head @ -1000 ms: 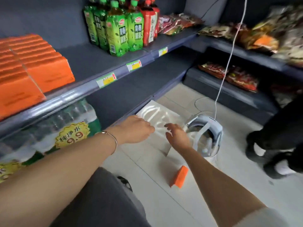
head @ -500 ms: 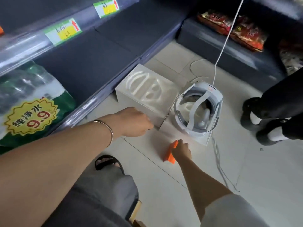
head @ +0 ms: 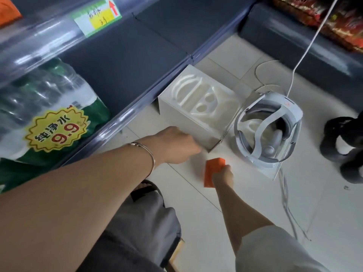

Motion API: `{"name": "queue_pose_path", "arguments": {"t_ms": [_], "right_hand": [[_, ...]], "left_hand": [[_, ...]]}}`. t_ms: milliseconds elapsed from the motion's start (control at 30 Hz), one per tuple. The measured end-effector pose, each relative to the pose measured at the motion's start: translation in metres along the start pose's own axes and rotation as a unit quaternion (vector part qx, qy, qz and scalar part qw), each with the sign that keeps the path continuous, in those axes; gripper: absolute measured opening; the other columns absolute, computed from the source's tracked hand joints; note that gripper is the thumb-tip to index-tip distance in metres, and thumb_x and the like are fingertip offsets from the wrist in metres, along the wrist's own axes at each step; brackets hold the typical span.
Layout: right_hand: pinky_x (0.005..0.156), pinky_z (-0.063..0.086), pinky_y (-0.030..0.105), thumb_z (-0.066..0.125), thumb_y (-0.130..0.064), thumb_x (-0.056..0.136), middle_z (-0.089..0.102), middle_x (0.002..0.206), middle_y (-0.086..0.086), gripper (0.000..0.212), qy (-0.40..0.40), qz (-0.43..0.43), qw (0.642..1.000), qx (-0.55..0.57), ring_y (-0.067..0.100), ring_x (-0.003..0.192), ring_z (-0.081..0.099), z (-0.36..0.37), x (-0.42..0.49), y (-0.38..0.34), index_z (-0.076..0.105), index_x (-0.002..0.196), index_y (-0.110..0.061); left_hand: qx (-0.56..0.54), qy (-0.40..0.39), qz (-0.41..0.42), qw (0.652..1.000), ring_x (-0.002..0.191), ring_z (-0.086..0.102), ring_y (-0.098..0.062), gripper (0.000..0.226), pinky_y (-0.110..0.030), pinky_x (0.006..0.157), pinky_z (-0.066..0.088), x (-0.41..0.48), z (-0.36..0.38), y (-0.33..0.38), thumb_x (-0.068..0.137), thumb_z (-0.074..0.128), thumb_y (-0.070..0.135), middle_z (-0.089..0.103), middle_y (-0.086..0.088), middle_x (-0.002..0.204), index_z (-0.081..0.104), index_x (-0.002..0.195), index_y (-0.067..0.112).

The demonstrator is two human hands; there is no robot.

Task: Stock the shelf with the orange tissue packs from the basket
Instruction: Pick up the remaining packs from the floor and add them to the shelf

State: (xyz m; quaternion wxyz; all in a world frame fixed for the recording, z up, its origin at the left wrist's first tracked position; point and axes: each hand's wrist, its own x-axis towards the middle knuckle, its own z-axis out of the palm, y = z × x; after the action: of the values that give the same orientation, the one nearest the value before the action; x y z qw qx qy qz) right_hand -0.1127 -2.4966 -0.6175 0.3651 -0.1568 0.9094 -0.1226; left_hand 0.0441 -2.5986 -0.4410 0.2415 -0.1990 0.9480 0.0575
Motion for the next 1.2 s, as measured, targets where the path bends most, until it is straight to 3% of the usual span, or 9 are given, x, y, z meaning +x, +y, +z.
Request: {"name": "queue_pose_path", "arguments": {"t_ms": [167,300,400,533,667,833,933,1067,1200], "right_hand": [[0.081,0.047,0.033,0.058,-0.015,0.084,0.064,0.112,0.009,0.041,-0.065,-0.200,0.977,0.023,0.029,0.103,0.059,-0.012,-0.040,-0.059,0.052,0.124,-0.015],[0.077,0.040,0.023,0.067,-0.012,0.082,0.063,0.102,0.001,0.044,-0.135,-0.369,0.919,0.020,0.018,0.095,0.057,-0.055,-0.077,-0.112,0.057,0.125,-0.017],[0.080,0.041,0.023,0.065,-0.002,0.079,0.058,0.107,0.001,0.049,-0.171,-0.462,0.870,-0.002,0.018,0.098,0.055,-0.087,-0.103,-0.140,0.059,0.124,-0.018],[0.089,0.047,0.030,0.068,0.001,0.072,0.058,0.115,0.002,0.054,-0.233,-0.521,0.821,0.012,0.021,0.107,0.056,-0.115,-0.137,-0.165,0.062,0.120,-0.021],[0.083,0.049,0.025,0.071,-0.005,0.069,0.063,0.105,-0.003,0.049,-0.255,-0.566,0.783,0.040,0.014,0.097,0.059,-0.130,-0.171,-0.185,0.062,0.113,-0.025],[0.088,0.038,0.022,0.074,0.001,0.077,0.046,0.118,0.004,0.069,-0.222,-0.573,0.784,0.084,0.014,0.107,0.048,-0.136,-0.198,-0.197,0.045,0.135,-0.021],[0.081,0.042,0.019,0.074,-0.004,0.078,0.051,0.116,0.005,0.058,-0.208,-0.601,0.770,0.055,0.015,0.101,0.051,-0.137,-0.212,-0.205,0.050,0.129,-0.018],[0.075,0.044,0.017,0.075,-0.010,0.079,0.059,0.096,0.000,0.038,-0.180,-0.639,0.748,0.029,0.014,0.086,0.054,-0.138,-0.240,-0.225,0.057,0.109,-0.023],[0.076,0.042,0.014,0.075,-0.009,0.078,0.059,0.098,0.001,0.040,-0.169,-0.678,0.714,0.038,0.013,0.087,0.053,-0.130,-0.277,-0.253,0.056,0.111,-0.022]], "left_hand": [[-0.054,-0.003,-0.055,0.997,0.079,0.048,-0.020,0.005,-0.034,0.074,0.046,-0.019,-0.013,-0.009,0.095,0.042,0.019,0.055,0.001,0.097,0.046,0.093,0.018],[-0.052,0.033,-0.115,0.991,0.111,0.051,-0.021,0.033,-0.037,0.088,0.042,-0.048,-0.026,-0.023,0.094,0.049,0.026,0.051,0.001,0.120,0.042,0.127,0.024],[-0.024,0.115,-0.180,0.977,0.121,0.045,-0.022,0.053,-0.037,0.095,0.038,-0.069,-0.035,-0.033,0.088,0.059,0.030,0.045,0.001,0.130,0.036,0.135,0.026],[-0.063,0.163,-0.247,0.953,0.116,0.048,-0.024,0.062,-0.038,0.090,0.040,-0.096,-0.059,-0.036,0.081,0.066,0.036,0.045,0.000,0.127,0.035,0.135,0.027],[-0.170,0.169,-0.288,0.927,0.104,0.057,-0.025,0.044,-0.036,0.077,0.047,-0.126,-0.079,-0.041,0.081,0.066,0.038,0.053,0.000,0.112,0.048,0.118,0.021],[-0.254,0.235,-0.307,0.887,0.090,0.061,-0.026,0.036,-0.039,0.074,0.051,-0.172,-0.086,-0.049,0.073,0.075,0.034,0.061,-0.004,0.095,0.054,0.096,0.015],[-0.278,0.273,-0.309,0.868,0.070,0.059,-0.017,0.036,-0.030,0.058,0.046,-0.197,-0.089,-0.048,0.075,0.076,0.029,0.061,-0.005,0.095,0.056,0.099,0.013],[-0.250,0.310,-0.326,0.857,0.089,0.060,-0.020,0.037,-0.034,0.078,0.049,-0.230,-0.101,-0.051,0.079,0.072,0.035,0.061,0.000,0.096,0.057,0.109,0.018],[-0.232,0.370,-0.348,0.830,0.086,0.059,-0.022,0.036,-0.034,0.077,0.047,-0.270,-0.106,-0.062,0.086,0.065,0.029,0.055,0.003,0.091,0.052,0.117,0.018]]}}
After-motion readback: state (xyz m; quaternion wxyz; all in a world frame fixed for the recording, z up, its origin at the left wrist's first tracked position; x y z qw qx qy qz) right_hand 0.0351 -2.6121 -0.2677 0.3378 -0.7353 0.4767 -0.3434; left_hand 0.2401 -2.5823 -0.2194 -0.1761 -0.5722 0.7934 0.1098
